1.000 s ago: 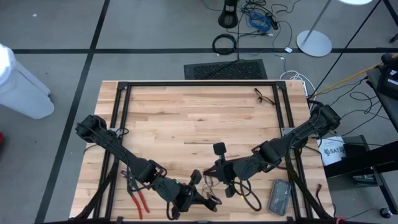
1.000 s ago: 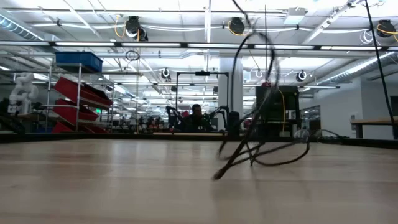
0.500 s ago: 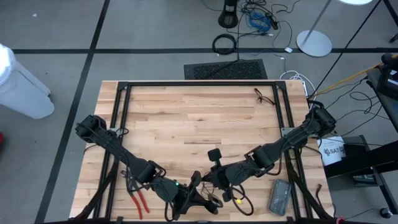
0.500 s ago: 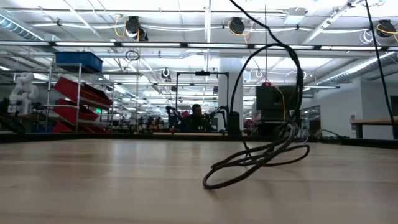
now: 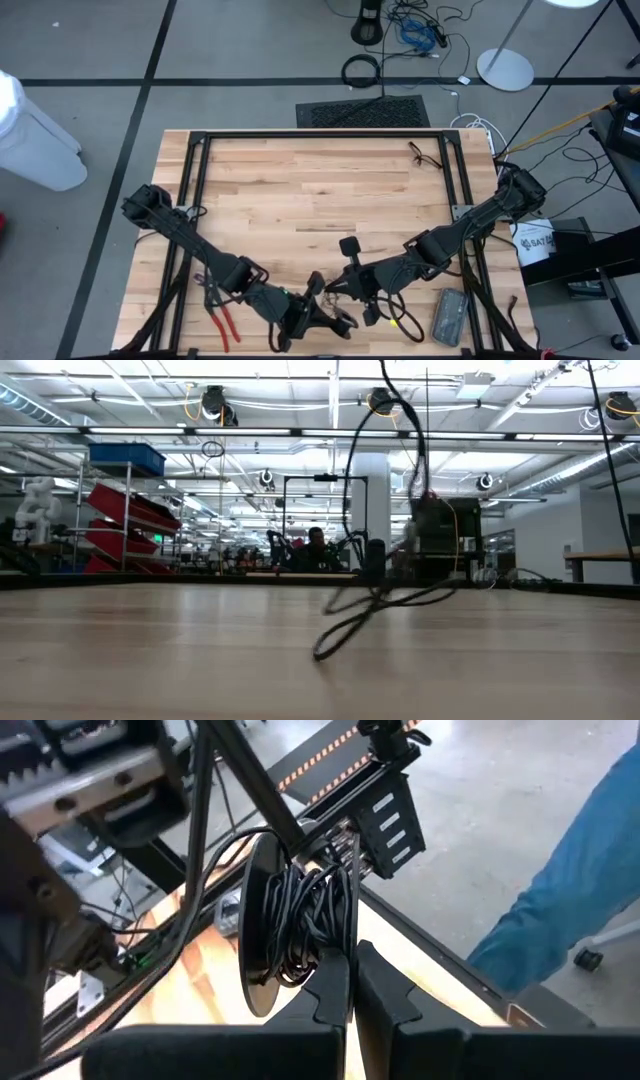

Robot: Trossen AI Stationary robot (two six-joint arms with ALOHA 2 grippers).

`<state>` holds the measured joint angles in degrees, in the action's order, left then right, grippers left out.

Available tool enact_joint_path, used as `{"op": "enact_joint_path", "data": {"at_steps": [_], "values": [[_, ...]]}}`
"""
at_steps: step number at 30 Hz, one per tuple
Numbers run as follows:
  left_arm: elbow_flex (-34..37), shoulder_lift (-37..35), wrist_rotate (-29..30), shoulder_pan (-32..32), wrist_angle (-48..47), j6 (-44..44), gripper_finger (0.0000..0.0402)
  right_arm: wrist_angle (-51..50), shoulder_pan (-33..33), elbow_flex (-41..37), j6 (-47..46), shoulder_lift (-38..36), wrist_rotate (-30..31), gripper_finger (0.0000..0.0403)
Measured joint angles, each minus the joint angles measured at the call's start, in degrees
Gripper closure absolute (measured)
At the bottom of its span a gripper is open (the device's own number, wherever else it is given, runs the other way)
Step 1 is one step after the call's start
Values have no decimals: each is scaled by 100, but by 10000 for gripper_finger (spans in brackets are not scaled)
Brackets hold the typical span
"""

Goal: Coil cords
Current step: Coil the black wire onto the black spool

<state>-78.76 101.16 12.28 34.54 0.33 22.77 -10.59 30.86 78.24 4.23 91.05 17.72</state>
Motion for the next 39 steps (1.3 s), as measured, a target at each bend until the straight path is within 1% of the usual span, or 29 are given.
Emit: {"op": "enact_joint_path", "data": {"at_steps": [6, 10, 16, 21, 25, 34, 39], "values": [[0, 0, 39, -143, -139, -570, 394, -127, 20, 111, -221, -7, -5, 403], [0, 0, 142, -196, -328, -747, 394, -159, 75, 228, -230, 2, 13, 403], [0, 0, 178, -205, -384, -841, 394, -324, 80, 471, -392, 2, 15, 403], [0, 0, 185, -228, -346, -890, 394, -376, 8, 483, -697, 4, 19, 403], [0, 0, 187, -233, -154, -890, 394, -440, -56, 485, -939, 2, 19, 403], [0, -2, 209, -238, 261, -772, 394, -525, -219, 485, -1133, 2, 4, 403], [0, -6, 208, -233, 278, -711, 394, -596, -274, 485, -1223, 2, -9, 403]]}}
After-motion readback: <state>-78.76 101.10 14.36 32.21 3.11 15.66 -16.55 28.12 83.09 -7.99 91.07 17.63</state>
